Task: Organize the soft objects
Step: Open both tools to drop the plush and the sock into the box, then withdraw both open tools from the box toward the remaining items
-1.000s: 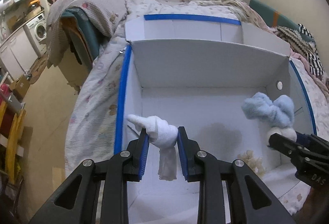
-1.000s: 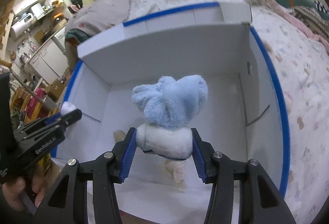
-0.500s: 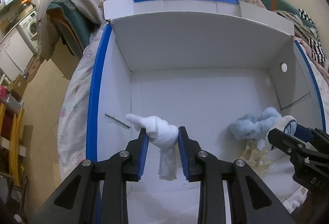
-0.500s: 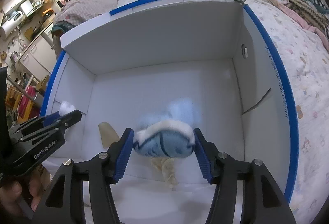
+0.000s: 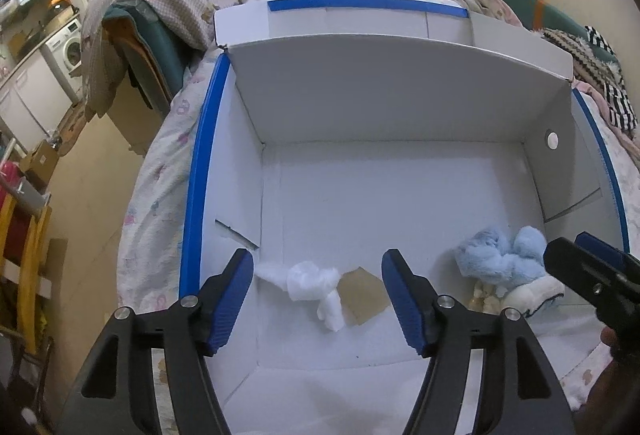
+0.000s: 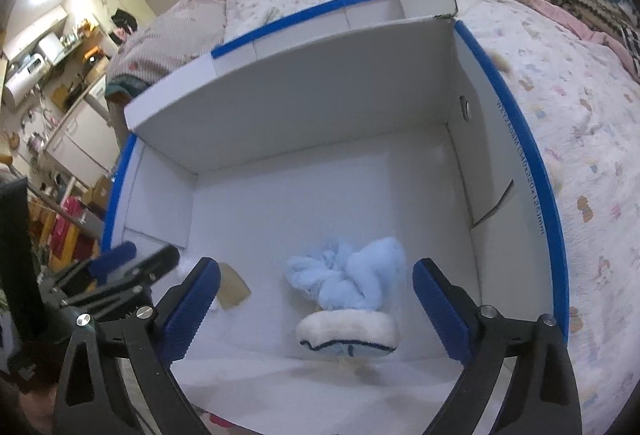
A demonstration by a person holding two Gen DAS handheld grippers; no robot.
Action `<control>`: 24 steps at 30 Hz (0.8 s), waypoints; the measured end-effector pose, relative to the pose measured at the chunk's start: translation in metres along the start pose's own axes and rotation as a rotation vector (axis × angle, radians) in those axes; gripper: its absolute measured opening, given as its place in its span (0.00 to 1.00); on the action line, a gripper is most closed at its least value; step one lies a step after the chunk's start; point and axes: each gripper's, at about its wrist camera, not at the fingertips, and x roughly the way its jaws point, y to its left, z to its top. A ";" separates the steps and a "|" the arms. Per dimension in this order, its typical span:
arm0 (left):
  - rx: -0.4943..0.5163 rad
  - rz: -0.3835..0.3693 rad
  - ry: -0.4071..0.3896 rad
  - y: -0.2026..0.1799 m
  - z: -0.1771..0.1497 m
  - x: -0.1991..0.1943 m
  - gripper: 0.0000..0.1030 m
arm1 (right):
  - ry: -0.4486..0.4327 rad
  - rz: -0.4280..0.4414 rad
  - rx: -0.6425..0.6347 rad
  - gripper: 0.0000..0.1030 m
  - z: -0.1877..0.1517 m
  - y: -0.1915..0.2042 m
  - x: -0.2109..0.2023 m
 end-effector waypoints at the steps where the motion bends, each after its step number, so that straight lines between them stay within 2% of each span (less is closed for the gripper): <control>1: -0.005 -0.002 0.003 0.001 0.000 0.000 0.62 | -0.004 0.005 0.005 1.00 0.000 -0.001 -0.001; 16: -0.065 -0.009 -0.047 0.012 0.001 -0.027 0.62 | -0.092 0.040 0.022 1.00 0.004 0.005 -0.021; 22: -0.065 -0.009 -0.034 0.017 -0.010 -0.040 0.62 | -0.106 0.039 0.017 1.00 0.000 0.009 -0.025; 24: -0.061 0.000 -0.052 0.020 -0.015 -0.049 0.62 | -0.102 0.038 0.012 1.00 -0.003 0.008 -0.025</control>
